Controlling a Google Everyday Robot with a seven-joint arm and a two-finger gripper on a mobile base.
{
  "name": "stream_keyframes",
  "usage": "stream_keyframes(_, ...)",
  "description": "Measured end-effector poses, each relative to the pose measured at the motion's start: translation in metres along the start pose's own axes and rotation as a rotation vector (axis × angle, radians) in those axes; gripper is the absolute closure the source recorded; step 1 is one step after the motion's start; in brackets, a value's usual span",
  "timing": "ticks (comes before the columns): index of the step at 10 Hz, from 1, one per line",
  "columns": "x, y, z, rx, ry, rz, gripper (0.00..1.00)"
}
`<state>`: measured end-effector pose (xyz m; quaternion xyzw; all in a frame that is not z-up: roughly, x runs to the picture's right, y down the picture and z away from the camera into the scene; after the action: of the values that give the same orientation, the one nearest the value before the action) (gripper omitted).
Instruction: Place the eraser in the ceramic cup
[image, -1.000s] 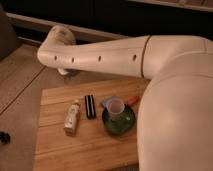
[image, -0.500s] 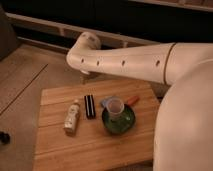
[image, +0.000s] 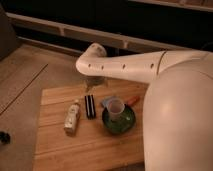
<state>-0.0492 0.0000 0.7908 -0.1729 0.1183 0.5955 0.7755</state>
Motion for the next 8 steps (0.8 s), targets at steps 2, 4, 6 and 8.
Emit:
stream_keyframes(2, 0.005, 0.002, 0.021, -0.031, 0.041, -0.003, 0.35)
stream_keyframes(4, 0.008, 0.005, 0.03, -0.046, 0.062, -0.011, 0.35)
stream_keyframes(6, 0.009, 0.005, 0.029, -0.044, 0.062, -0.012, 0.35)
stream_keyframes(8, 0.009, -0.005, 0.029, -0.025, 0.058, 0.008, 0.35)
